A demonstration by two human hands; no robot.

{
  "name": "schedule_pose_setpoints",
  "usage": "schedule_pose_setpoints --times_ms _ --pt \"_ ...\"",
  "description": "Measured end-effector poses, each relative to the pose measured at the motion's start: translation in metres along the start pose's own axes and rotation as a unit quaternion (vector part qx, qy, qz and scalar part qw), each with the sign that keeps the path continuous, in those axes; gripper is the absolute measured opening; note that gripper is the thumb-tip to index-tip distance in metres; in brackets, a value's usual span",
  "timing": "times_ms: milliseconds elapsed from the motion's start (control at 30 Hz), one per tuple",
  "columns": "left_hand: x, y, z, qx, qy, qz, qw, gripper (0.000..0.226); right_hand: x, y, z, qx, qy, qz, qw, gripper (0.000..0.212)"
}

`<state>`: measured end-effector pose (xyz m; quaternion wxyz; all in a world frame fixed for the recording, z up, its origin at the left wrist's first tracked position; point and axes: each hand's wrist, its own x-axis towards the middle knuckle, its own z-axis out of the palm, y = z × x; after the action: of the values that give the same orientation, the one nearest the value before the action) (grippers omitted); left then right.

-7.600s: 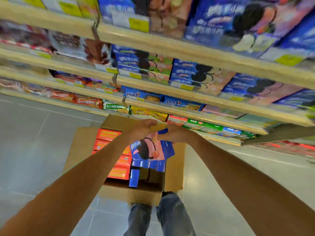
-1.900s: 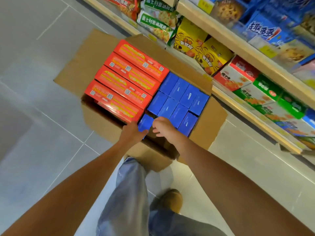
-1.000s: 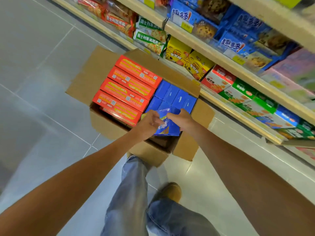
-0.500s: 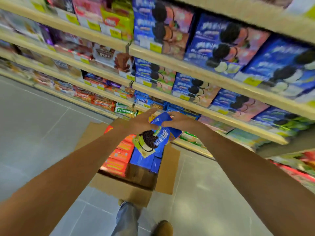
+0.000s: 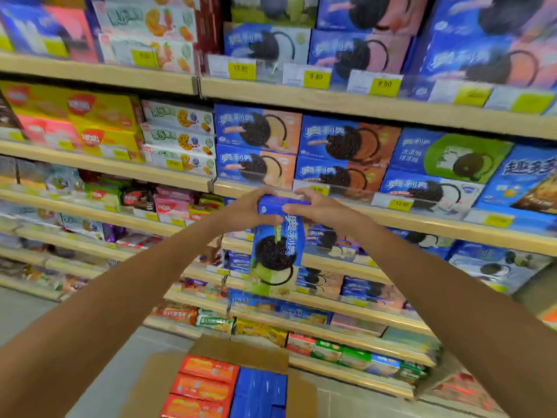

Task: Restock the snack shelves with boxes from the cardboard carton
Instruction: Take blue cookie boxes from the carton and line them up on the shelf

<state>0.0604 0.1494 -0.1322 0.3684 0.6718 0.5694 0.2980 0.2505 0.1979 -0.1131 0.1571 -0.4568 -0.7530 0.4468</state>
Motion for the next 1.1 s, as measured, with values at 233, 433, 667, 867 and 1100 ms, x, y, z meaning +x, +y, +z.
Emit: schedule_pose_setpoints --times_ms 233,433,667,867,1100 --pt "0.017 0.057 -0.074 -0.189 0.120 0.020 0.974 0.033 0.008 -0.058 -0.059 -0.023 0.083 -0.025 0.996 0.075" --pt "0.028 0.089 -0.119 -0.334 0.215 0.064 0.916 0.023 0.011 -0.091 -0.090 -0.019 0.239 -0.081 0.968 0.049" --pt "0.051 0.118 -0.154 -0.489 0.215 0.129 0.836 0.030 0.025 -0.143 -0.125 0.131 0.314 -0.117 0.933 0.055" --pt "0.082 0.140 -0.190 -0.419 0.354 0.111 0.829 0.026 0.057 -0.193 -0.148 0.139 0.337 -0.141 0.920 0.046" --pt "0.123 0.123 -0.232 -0.185 0.463 0.057 0.865 0.055 0.111 -0.215 -0.163 0.127 0.354 -0.134 0.917 0.044"
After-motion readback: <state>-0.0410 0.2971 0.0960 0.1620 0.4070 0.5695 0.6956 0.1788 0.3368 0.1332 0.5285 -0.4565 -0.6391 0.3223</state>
